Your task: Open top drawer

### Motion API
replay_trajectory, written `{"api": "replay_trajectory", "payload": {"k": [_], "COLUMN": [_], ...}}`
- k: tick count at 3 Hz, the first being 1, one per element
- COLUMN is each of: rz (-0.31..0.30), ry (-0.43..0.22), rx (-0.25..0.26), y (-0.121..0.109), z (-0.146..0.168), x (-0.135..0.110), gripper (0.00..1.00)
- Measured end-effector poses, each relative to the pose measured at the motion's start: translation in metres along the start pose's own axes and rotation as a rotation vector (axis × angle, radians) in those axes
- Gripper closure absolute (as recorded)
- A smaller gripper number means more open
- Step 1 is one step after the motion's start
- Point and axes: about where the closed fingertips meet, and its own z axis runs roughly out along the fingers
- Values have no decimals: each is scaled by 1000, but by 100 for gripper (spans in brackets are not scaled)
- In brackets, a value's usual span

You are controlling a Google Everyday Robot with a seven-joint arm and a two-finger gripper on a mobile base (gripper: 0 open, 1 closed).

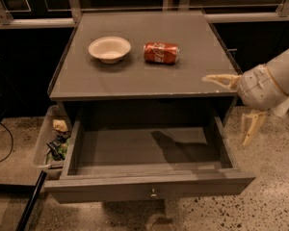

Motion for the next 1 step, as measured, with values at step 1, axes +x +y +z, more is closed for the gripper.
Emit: {"api": "replay_trajectory", "payload": {"k": [1], "rz": [-11], "ry": [4], "rx": [17], "y": [-8], "z": [-8], "x": [-2], "gripper": [0]}}
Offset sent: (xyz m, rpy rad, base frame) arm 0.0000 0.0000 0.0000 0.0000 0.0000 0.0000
